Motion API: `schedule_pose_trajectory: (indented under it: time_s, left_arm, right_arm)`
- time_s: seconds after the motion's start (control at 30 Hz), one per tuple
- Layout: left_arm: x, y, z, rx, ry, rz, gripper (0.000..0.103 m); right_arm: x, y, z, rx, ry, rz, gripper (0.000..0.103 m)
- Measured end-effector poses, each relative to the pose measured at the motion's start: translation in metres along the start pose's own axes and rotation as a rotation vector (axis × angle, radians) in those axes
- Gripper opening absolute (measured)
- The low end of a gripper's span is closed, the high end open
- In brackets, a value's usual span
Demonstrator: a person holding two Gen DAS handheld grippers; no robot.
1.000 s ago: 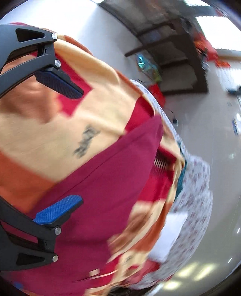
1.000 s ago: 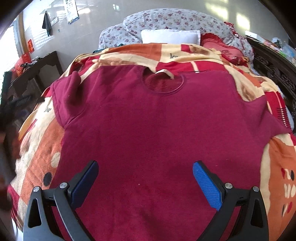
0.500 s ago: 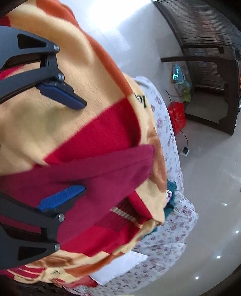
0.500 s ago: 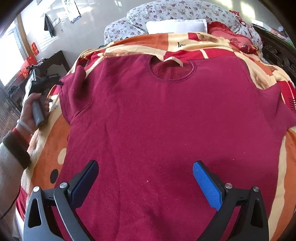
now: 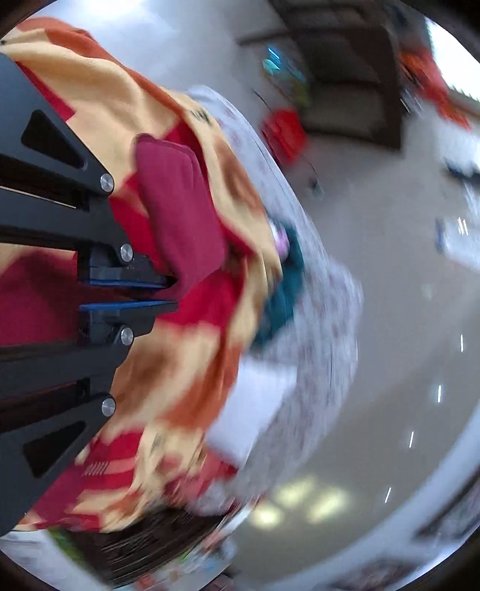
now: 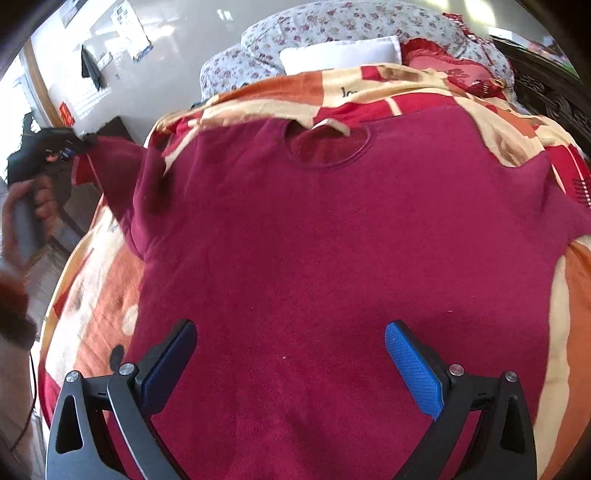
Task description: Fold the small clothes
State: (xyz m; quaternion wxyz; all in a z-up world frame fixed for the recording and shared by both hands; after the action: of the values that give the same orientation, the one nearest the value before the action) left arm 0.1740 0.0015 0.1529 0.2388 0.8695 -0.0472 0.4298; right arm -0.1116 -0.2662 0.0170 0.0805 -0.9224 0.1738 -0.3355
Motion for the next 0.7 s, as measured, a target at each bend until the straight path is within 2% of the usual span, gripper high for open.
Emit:
schedule_pose_trajectory:
  time_s: [0.07,0.13,0.2,0.3,0.43,0.5,0.6,0.63,0.67,0.7]
  left_arm:
    - [-0.011,0.057,-0.038,-0.106,0.018,0.098,0.005]
    - [-0.031,0.101,-0.059,-0.196,0.003,0.168,0.005]
    - [-0.067,0.149,-0.067,-0.274,-0.056,0.257,0.005]
    - [-0.122,0.195,-0.059,-0.359,-0.153,0.31,0.006]
    - [-0.204,0.228,-0.014,-0.386,-0.329,0.313,0.006]
    - [-0.232,0.235,-0.002,-0.366,-0.369,0.35,0.006]
    - [-0.25,0.231,-0.005,-0.328,-0.363,0.418,0.01]
    - [-0.247,0.227,-0.015,-0.334,-0.353,0.431,0.02]
    - [-0.242,0.224,-0.017,-0.338,-0.34,0.434,0.039]
    - [-0.232,0.215,-0.031,-0.332,-0.291,0.44,0.061]
  right_arm:
    - [0.002,0.008,-0.011,0.001,0.023,0.029,0.103]
    - [0.004,0.016,-0.021,0.007,0.041,0.058,0.103]
    - [0.005,0.028,-0.034,0.009,0.062,0.095,0.103]
    - [0.006,0.053,-0.054,-0.019,0.095,0.138,0.103]
    - [-0.004,0.091,-0.07,-0.108,0.089,0.183,0.103]
    - [-0.009,0.111,-0.078,-0.122,0.08,0.239,0.103]
    - [-0.011,0.126,-0.086,-0.108,0.079,0.279,0.103]
    - [-0.008,0.126,-0.087,-0.105,0.082,0.276,0.103]
    - [-0.005,0.126,-0.088,-0.105,0.083,0.266,0.103]
    - [0.001,0.124,-0.088,-0.105,0.086,0.249,0.103]
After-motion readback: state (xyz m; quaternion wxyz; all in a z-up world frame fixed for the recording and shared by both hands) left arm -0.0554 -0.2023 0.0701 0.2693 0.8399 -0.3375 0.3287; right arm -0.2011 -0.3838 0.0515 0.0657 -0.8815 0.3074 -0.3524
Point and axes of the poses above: each gripper's, at about its wrist camera, not at the fingertips, and z roughly the way its jaws point, y to its right, x to its top, the point moved 4 cm from there along z, roughly the way its jaws point, and after that the axes turned 1 degree about y, right-handed, at the moved point
